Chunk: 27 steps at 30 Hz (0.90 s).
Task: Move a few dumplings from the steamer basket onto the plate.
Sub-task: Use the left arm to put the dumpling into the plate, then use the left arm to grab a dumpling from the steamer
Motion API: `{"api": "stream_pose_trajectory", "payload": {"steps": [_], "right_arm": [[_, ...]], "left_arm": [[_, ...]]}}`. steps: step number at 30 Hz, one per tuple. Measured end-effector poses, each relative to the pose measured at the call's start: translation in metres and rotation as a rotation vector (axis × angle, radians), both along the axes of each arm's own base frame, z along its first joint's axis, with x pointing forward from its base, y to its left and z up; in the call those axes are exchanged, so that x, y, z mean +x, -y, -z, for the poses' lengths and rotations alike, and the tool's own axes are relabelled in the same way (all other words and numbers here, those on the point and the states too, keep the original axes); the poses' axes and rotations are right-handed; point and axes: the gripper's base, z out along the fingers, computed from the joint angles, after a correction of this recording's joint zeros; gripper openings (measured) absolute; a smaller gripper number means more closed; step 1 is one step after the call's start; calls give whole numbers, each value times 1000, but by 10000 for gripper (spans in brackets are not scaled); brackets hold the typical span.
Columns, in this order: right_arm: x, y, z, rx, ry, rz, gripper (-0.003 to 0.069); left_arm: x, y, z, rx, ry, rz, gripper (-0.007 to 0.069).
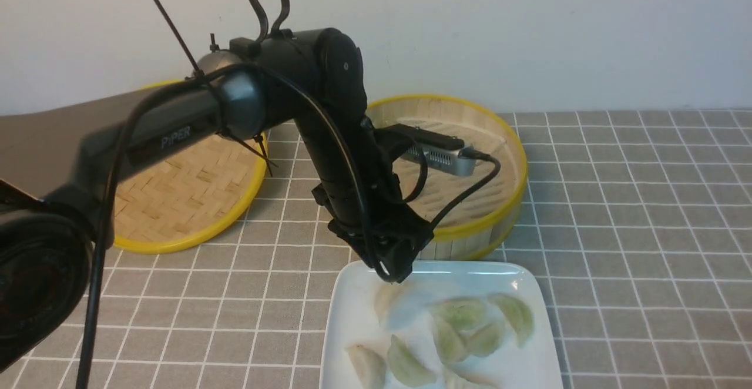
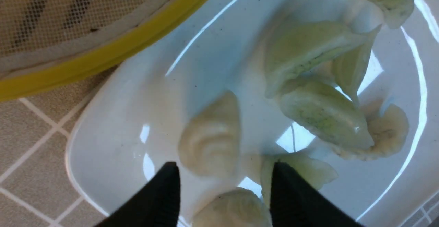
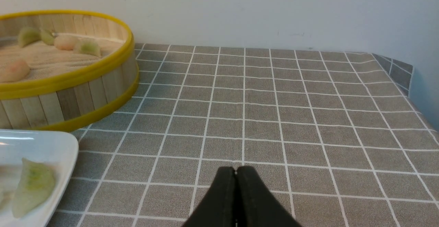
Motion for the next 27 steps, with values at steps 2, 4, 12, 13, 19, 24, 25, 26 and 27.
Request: {"api": "stream_pose_trajectory", "payload": {"steps": [2, 4, 12, 13, 19, 24, 25, 26, 27], "right_arm": [[0, 0, 0, 0, 0, 0, -13], [0, 0, 0, 0, 0, 0, -13], [0, 0, 0, 0, 0, 0, -13], [0, 0, 0, 0, 0, 0, -13], [0, 0, 0, 0, 0, 0, -13], [0, 0, 0, 0, 0, 0, -13], [0, 0, 0, 0, 0, 0, -13], [0, 0, 0, 0, 0, 0, -13], [0, 0, 0, 0, 0, 0, -13]], "left_arm": [[2, 1, -5, -10, 17, -3, 418], [7, 3, -15, -25, 49, -21, 458], [51, 9, -51, -51, 375, -206, 482], [61, 12, -47, -36, 402, -216, 482], [92, 27, -9, -22, 392, -229, 482], [100, 34, 24, -4, 331, -225, 482], [101, 34, 32, 6, 316, -223, 482], [102, 34, 38, 13, 306, -222, 482], [102, 34, 42, 21, 303, -220, 480]]}}
